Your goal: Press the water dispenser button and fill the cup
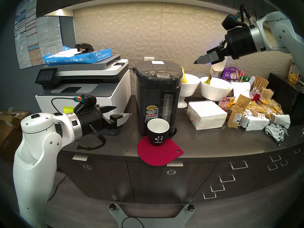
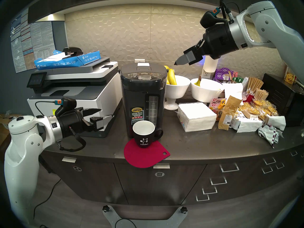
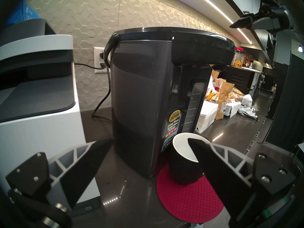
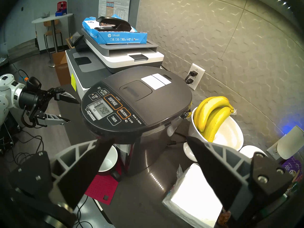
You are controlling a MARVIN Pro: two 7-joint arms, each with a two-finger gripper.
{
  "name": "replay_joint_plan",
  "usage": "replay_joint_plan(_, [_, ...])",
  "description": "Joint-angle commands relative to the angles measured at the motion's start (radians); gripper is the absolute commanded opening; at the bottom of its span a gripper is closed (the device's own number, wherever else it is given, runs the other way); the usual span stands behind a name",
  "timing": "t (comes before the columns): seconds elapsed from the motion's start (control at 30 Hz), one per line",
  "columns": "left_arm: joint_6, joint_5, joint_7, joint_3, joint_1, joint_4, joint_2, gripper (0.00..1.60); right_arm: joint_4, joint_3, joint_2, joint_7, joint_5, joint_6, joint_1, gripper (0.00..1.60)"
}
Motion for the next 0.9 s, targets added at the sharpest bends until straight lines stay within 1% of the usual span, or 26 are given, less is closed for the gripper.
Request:
replay_joint_plan(0.0, [0.000, 0.000, 0.000, 0.000, -0.001, -0.009, 0.000, 1.60, -0.013, 0.039, 0.000, -0.033, 0.049, 0.007, 0.033, 1.60])
replay_joint_plan(0.13, [0.000, 0.000, 0.000, 0.000, -0.001, -0.009, 0.000, 1.60, -0.033, 0.055, 0.004, -0.046, 0.062, 0.005, 0.041, 1.60])
replay_joint_plan(0.2, [0.000, 0.000, 0.000, 0.000, -0.001, -0.009, 0.000, 1.60, -0.032, 0.063, -0.005, -0.070, 0.081, 0.005, 0.042, 1.60])
replay_joint_plan(0.5, [0.000, 0.000, 0.000, 0.000, 0.000, -0.009, 0.000, 1.60, -0.019, 0.079, -0.045, -0.141, 0.115, -0.004, 0.040, 1.60])
replay_joint_plan(0.7, [0.000, 0.000, 0.000, 0.000, 0.000, -0.010, 0.000, 1.60, -0.004, 0.078, -0.070, -0.157, 0.127, 0.000, 0.036, 1.60])
replay_joint_plan(0.73, [0.000, 0.000, 0.000, 0.000, 0.000, -0.010, 0.000, 1.60, -0.007, 0.077, -0.073, -0.157, 0.125, 0.001, 0.035, 1.51])
replay_joint_plan(0.77, [0.000, 0.000, 0.000, 0.000, 0.000, -0.010, 0.000, 1.60, -0.010, 0.077, -0.072, -0.161, 0.129, 0.002, 0.035, 1.16])
replay_joint_plan(0.8, [0.000, 0.000, 0.000, 0.000, 0.000, -0.010, 0.000, 1.60, -0.014, 0.077, -0.071, -0.166, 0.132, 0.002, 0.035, 0.51])
replay_joint_plan(0.83, [0.000, 0.000, 0.000, 0.000, 0.000, -0.010, 0.000, 1.60, -0.018, 0.077, -0.069, -0.164, 0.131, 0.001, 0.035, 0.18])
replay_joint_plan(0.87, [0.000, 0.000, 0.000, 0.000, 0.000, -0.010, 0.000, 1.60, -0.022, 0.078, -0.068, -0.166, 0.138, 0.002, 0.035, 0.00])
